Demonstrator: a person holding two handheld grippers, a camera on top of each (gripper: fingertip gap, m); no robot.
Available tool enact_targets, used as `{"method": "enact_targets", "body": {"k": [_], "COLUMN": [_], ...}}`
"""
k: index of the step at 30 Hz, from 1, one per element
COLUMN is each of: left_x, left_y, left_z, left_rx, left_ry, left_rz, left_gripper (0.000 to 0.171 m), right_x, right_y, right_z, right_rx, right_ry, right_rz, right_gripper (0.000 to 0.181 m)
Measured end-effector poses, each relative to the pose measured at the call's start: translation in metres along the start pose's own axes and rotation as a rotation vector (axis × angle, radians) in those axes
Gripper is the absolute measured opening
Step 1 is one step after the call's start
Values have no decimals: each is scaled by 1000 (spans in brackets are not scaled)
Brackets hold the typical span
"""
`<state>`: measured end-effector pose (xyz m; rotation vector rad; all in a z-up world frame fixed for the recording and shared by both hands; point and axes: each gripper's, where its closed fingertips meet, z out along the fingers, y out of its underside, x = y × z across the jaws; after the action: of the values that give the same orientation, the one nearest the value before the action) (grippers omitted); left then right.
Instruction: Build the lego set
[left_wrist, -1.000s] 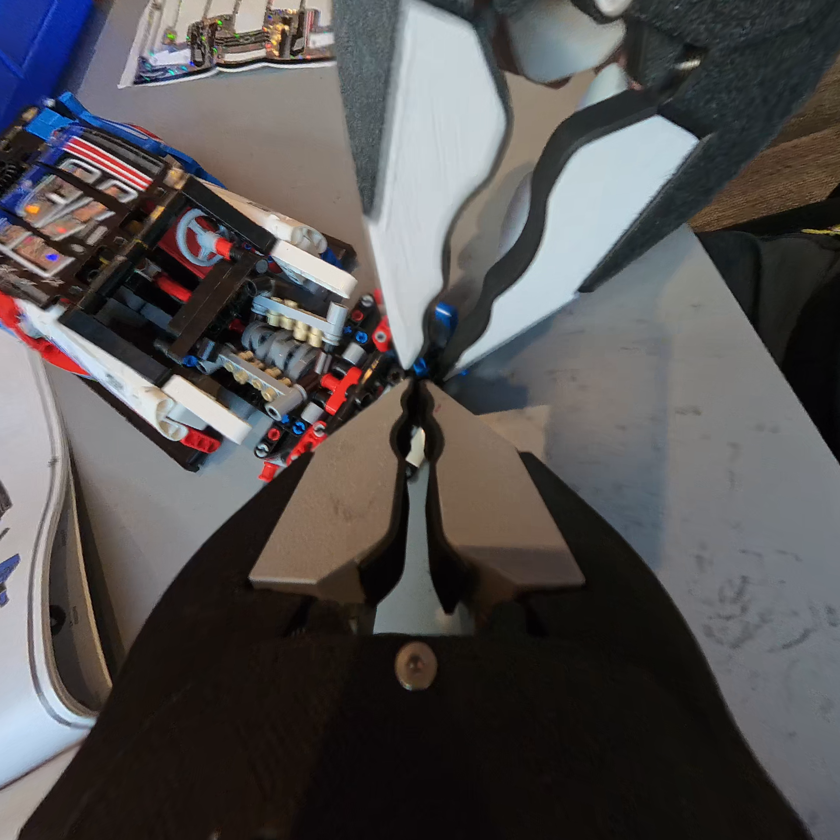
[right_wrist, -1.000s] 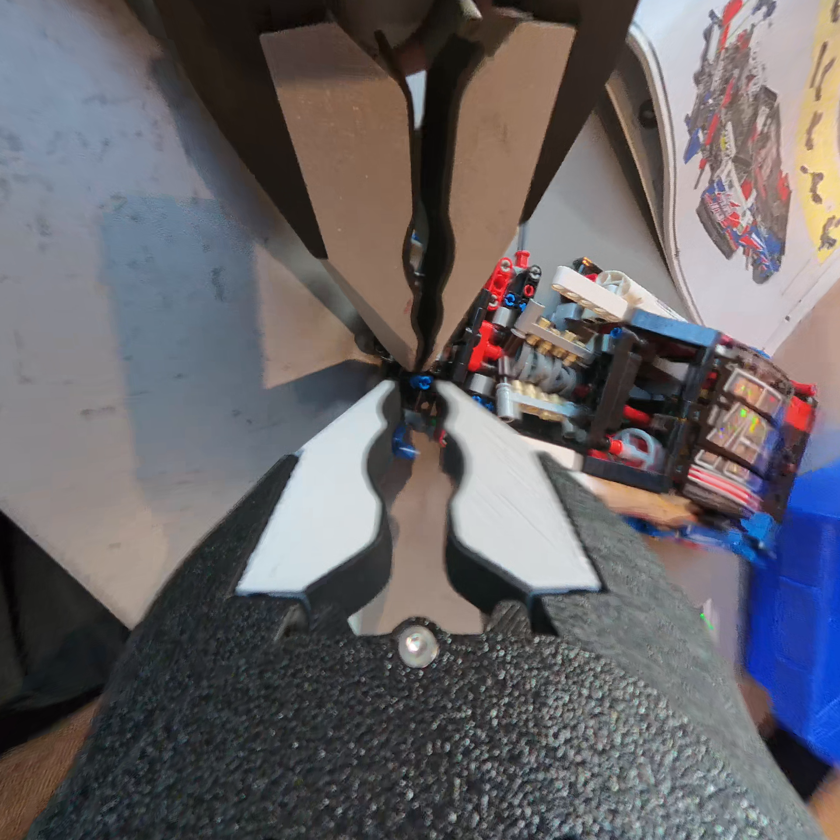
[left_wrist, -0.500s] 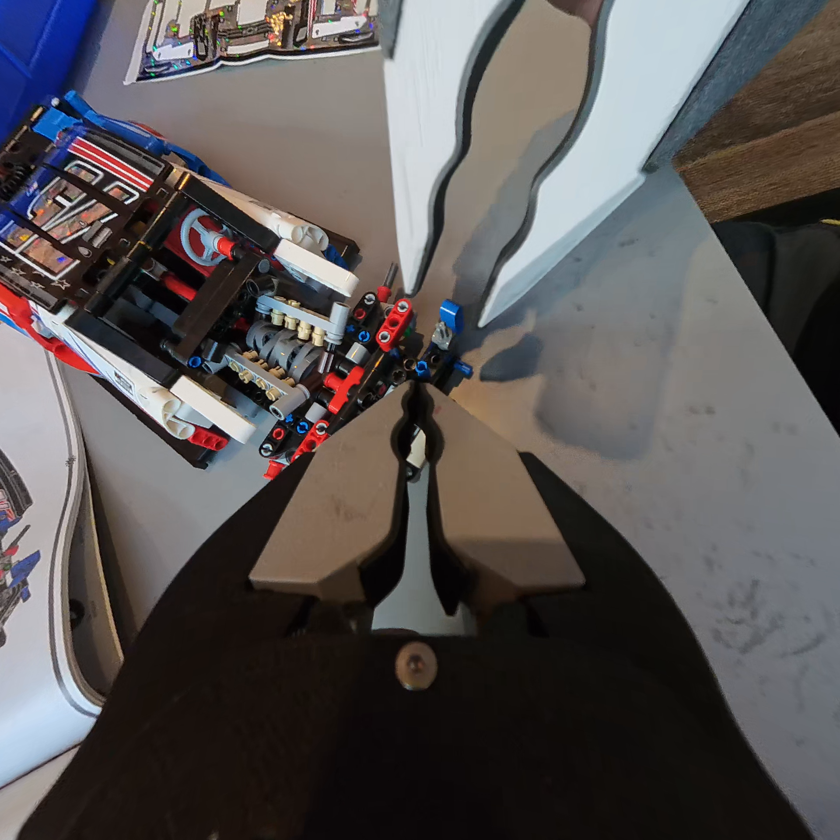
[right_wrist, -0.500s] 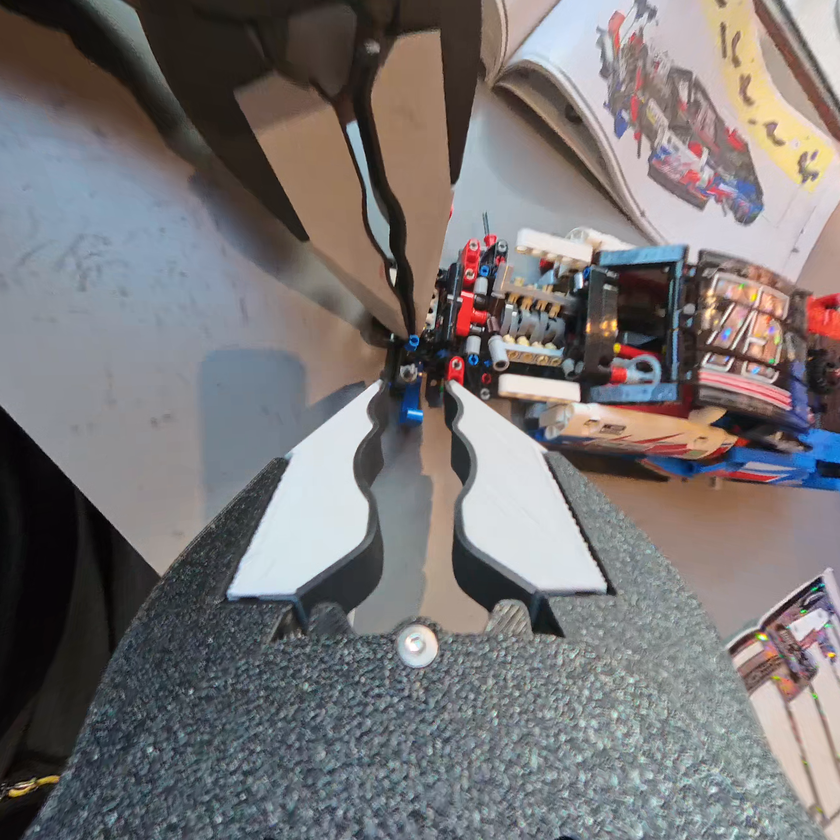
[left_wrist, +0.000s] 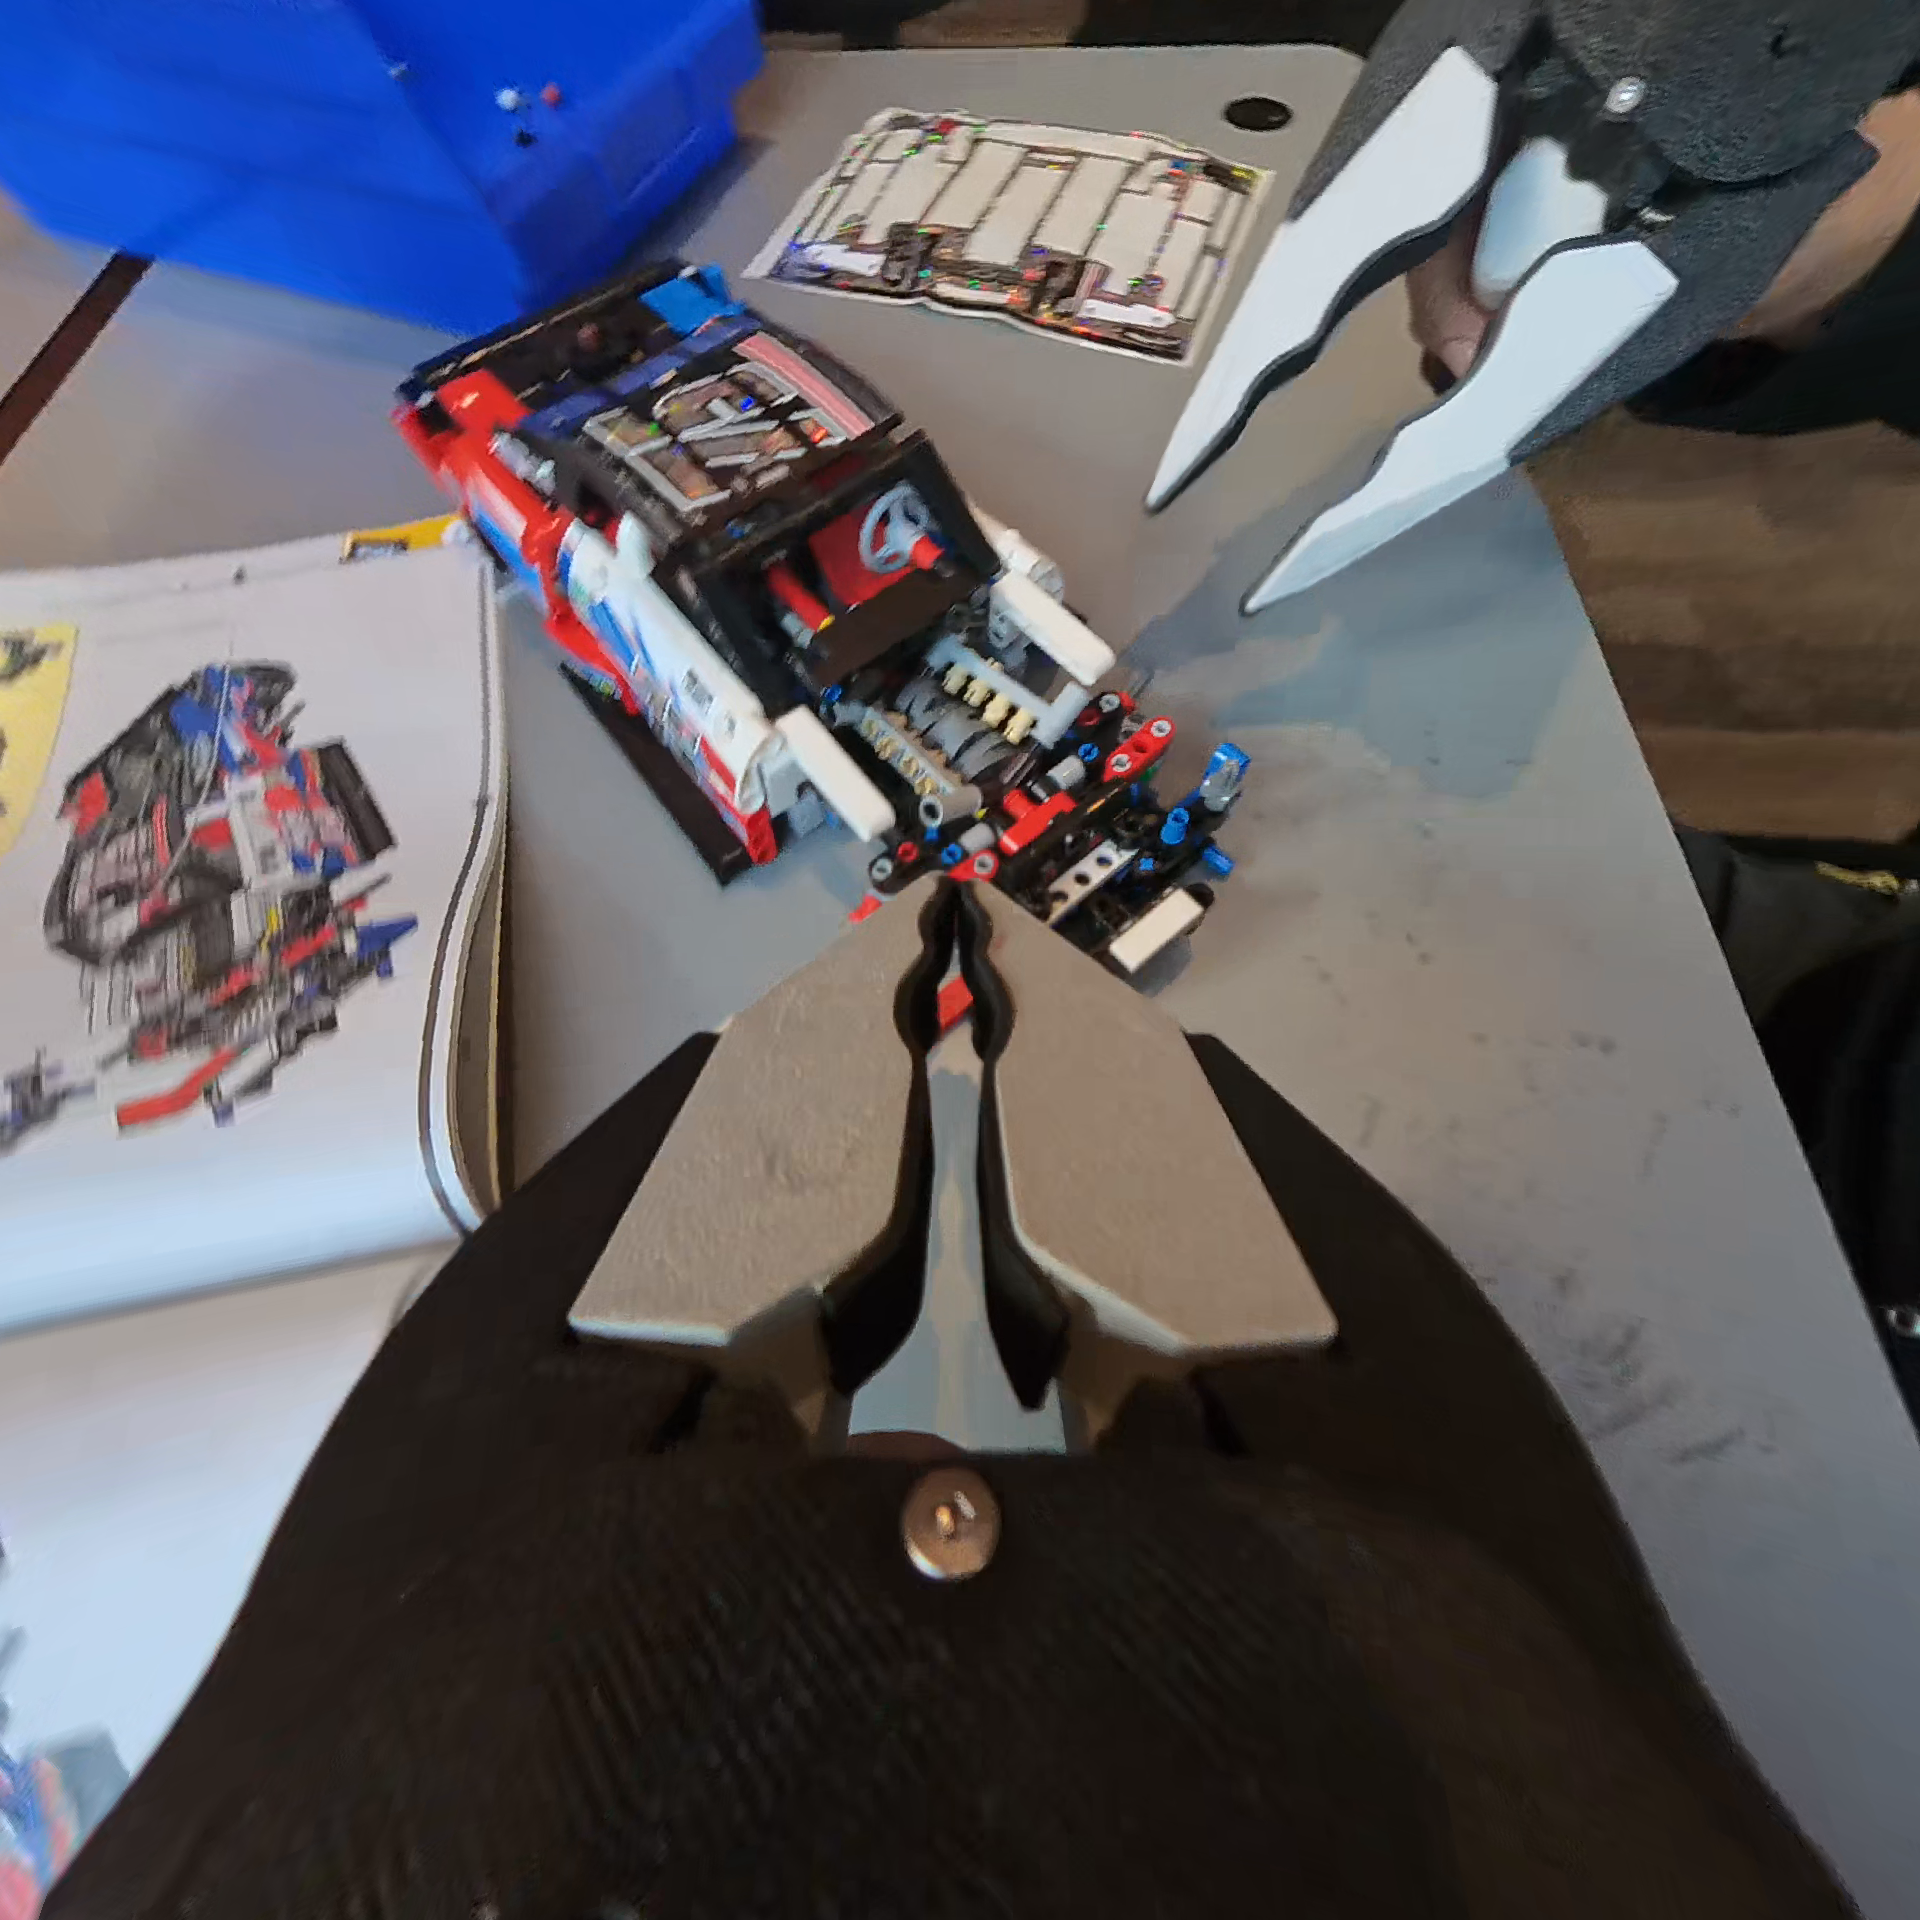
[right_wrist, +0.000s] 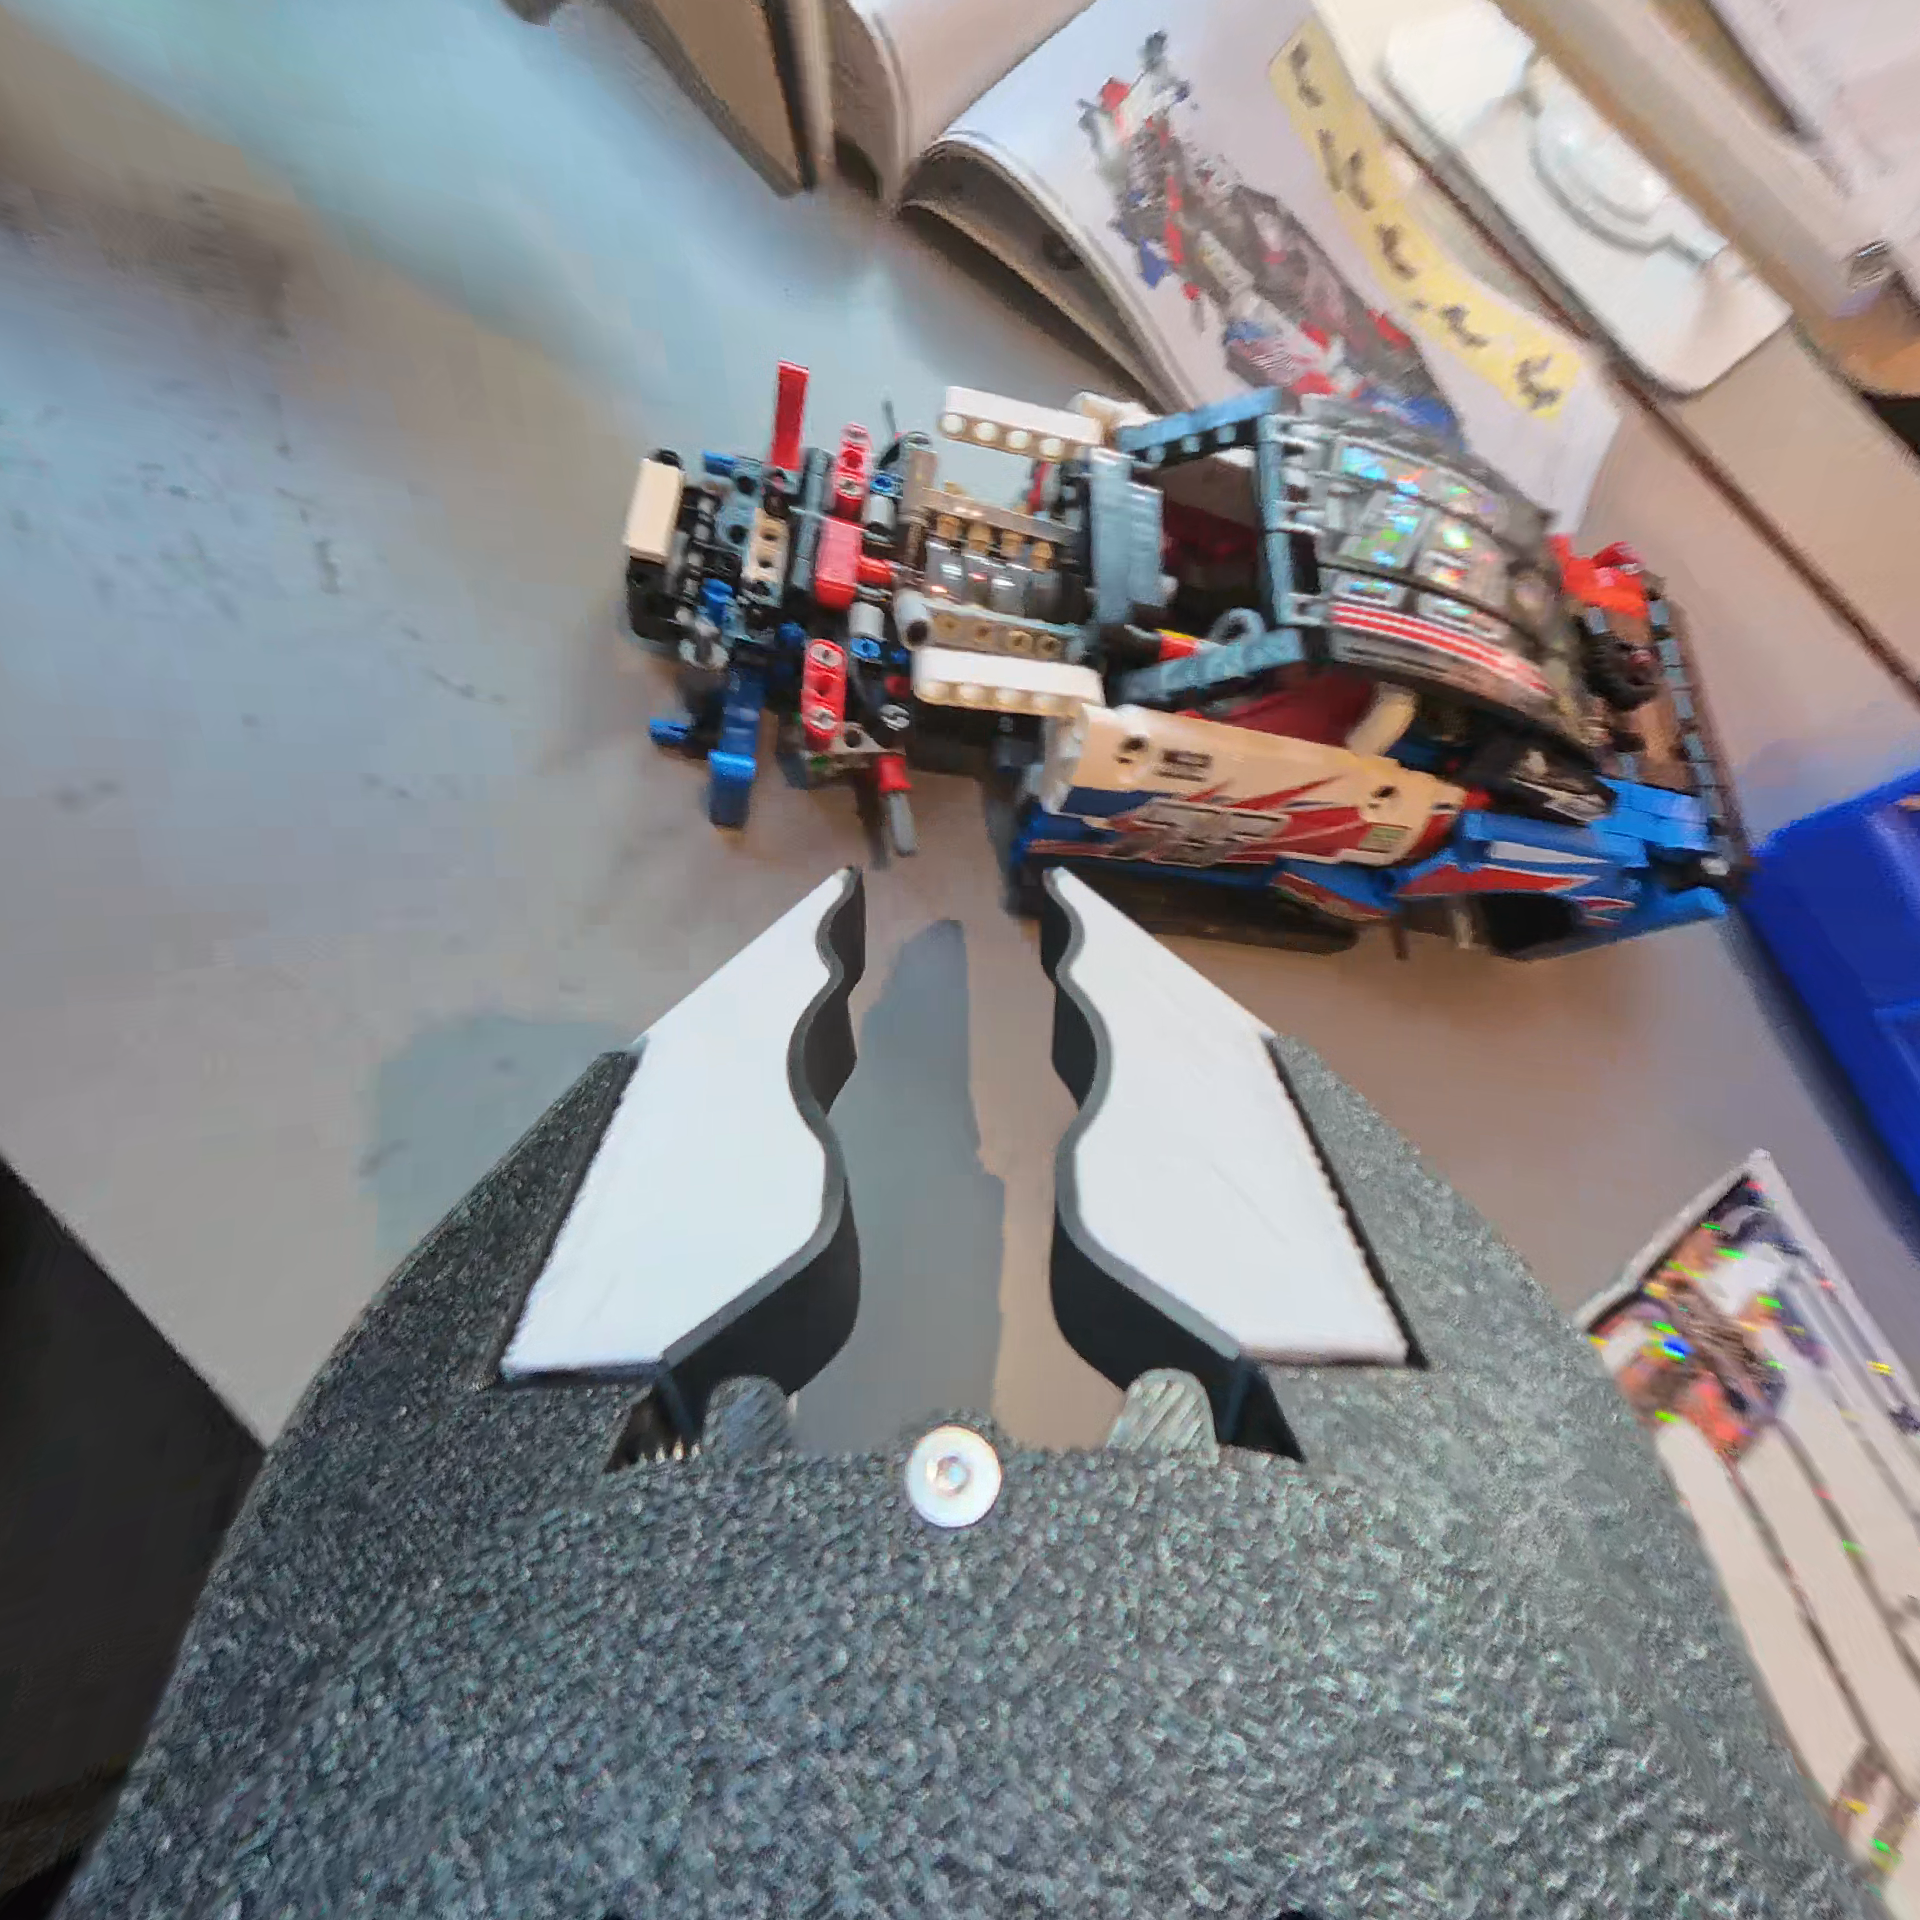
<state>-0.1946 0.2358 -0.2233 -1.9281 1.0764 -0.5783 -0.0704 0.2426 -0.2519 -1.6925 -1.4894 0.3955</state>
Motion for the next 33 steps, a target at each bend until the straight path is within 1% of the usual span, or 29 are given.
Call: {"method": "enact_targets", "body": {"k": [3, 6, 8, 10, 12, 13, 14, 15, 17, 18, 20, 21, 23, 25, 30, 32, 33], "left_x": [-5, -9, -5, 22, 38, 45, 51, 57, 77, 86, 102, 108, 117, 132, 196, 226, 240], "left_y": [19, 45, 60, 71, 70, 68, 66, 65, 58, 55, 51, 48, 49, 51, 42, 38, 37], "left_z": [-10, -27, -38, -41, -46, -48, -48, -48, -42, -39, -32, -30, -28, -26, -21, -20, -20], "left_rx": [14, -9, -19, -60, -44, -31, -21, -22, -6, 4, 30, 52, 74, 78, 214, 295, 331], "left_ry": [-124, -292, -380, -304, -308, -314, -318, -327, -286, -275, -282, -303, -384, -433, -496, -506, -522], "left_rz": [-108, -198, -276, -318, -378, -402, -426, -459, -500, -516, -528, -516, -502, -508, -550, -565, -568], "left_gripper": [0, 0, 0, 0, 0, 4, 23, 36, 48, 56, 78, 81, 80, 80, 74, 72, 70], "right_x": [23, 34, 40, 48, 52, 51, 50, 50, 46, 43, 39, 37, 35, 30, 20, 16, 12], "right_y": [9, 21, 20, 13, 6, 6, 7, 7, 6, 5, 4, 4, 4, 1, -5, -11, -14], "right_z": [-7, -8, -12, -18, -21, -20, -18, -17, -18, -18, -19, -18, -18, -21, -34, -46, -56], "right_rx": [105, 144, 189, 263, 313, 316, 308, 304, 310, 317, 327, 324, 325, 351, 419, 482, 534], "right_ry": [90, 96, 109, 143, 168, 149, 132, 127, 118, 115, 111, 99, 87, 80, 80, 64, 34], "right_rz": [-64, -35, -18, -33, -60, -58, -54, -50, -70, -89, -119, -124, -129, -148, -171, -145, -96], "right_gripper": [34, 37, 37, 35, 34, 34, 34, 36, 36, 35, 28, 29, 33, 33, 33, 28, 25]}}
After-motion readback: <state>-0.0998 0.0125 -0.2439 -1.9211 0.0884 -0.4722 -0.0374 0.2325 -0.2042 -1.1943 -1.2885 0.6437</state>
